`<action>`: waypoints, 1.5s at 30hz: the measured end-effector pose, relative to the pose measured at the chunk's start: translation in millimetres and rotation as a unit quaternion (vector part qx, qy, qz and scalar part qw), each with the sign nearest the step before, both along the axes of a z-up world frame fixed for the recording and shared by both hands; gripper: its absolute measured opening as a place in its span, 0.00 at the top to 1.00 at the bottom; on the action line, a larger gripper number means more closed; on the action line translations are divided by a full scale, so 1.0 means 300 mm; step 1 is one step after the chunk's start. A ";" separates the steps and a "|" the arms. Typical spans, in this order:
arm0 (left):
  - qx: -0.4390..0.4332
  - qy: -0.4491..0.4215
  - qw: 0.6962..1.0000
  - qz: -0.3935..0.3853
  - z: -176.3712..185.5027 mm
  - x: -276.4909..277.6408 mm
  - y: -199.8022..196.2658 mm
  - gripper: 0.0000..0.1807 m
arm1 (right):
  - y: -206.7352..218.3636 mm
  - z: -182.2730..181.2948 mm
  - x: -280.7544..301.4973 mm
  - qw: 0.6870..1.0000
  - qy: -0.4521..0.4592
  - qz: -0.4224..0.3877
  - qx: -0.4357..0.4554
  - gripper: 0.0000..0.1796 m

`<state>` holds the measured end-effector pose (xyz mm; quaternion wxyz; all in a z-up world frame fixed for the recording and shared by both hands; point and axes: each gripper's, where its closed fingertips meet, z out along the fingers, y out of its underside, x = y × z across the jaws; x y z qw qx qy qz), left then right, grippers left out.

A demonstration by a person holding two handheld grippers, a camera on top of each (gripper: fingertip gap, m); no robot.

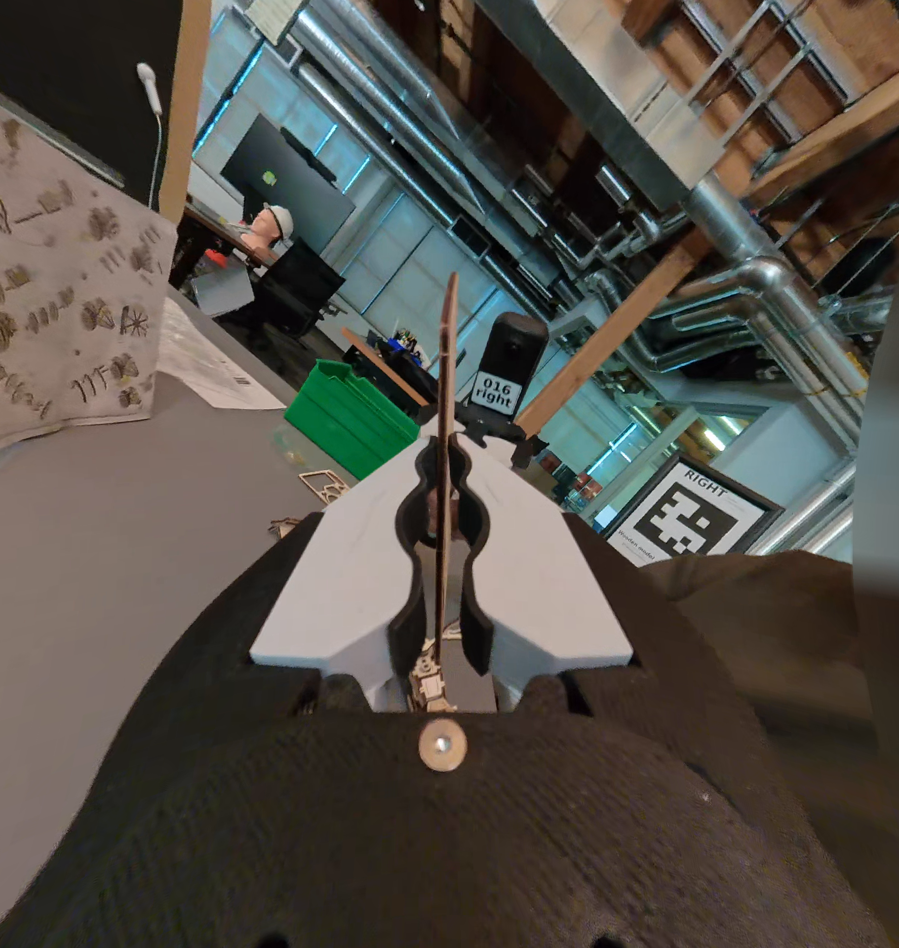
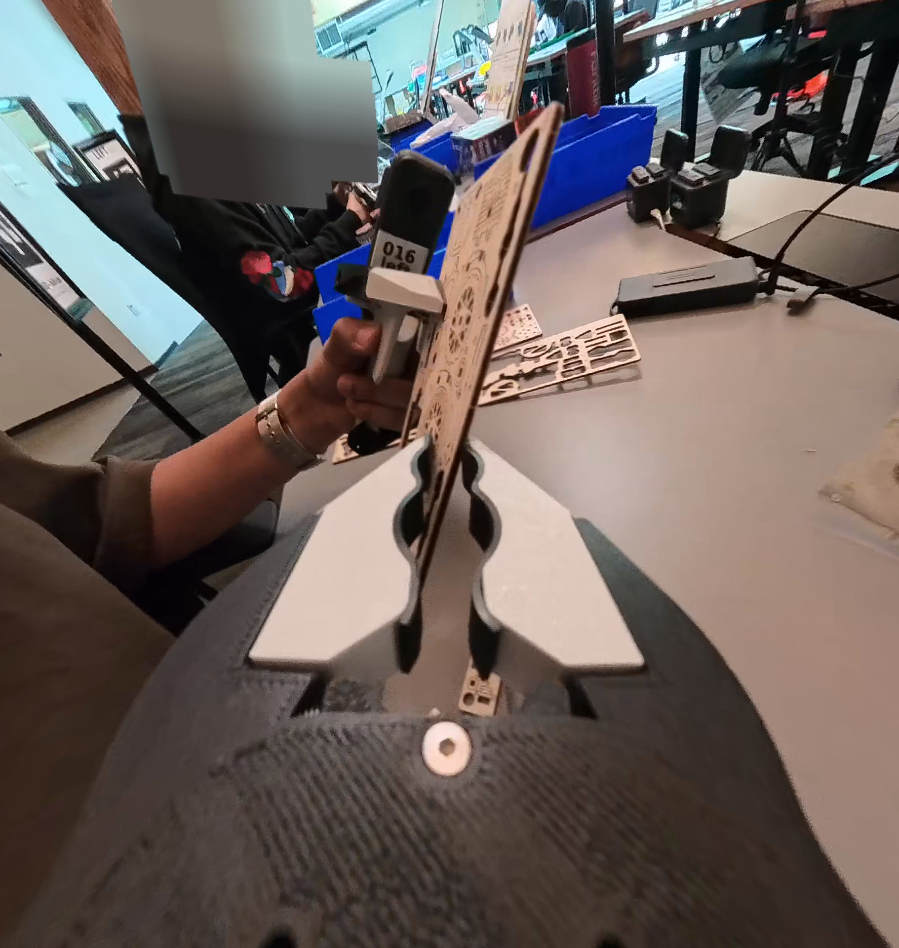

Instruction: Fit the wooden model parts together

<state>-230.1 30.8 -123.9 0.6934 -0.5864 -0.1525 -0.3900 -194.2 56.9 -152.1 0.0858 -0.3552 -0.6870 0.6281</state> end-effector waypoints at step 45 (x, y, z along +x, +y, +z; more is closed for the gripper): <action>-0.058 0.046 0.996 0.039 -0.153 0.080 0.184 1.00 | 0.106 -0.053 -0.060 0.990 -0.069 -0.059 -0.111 0.97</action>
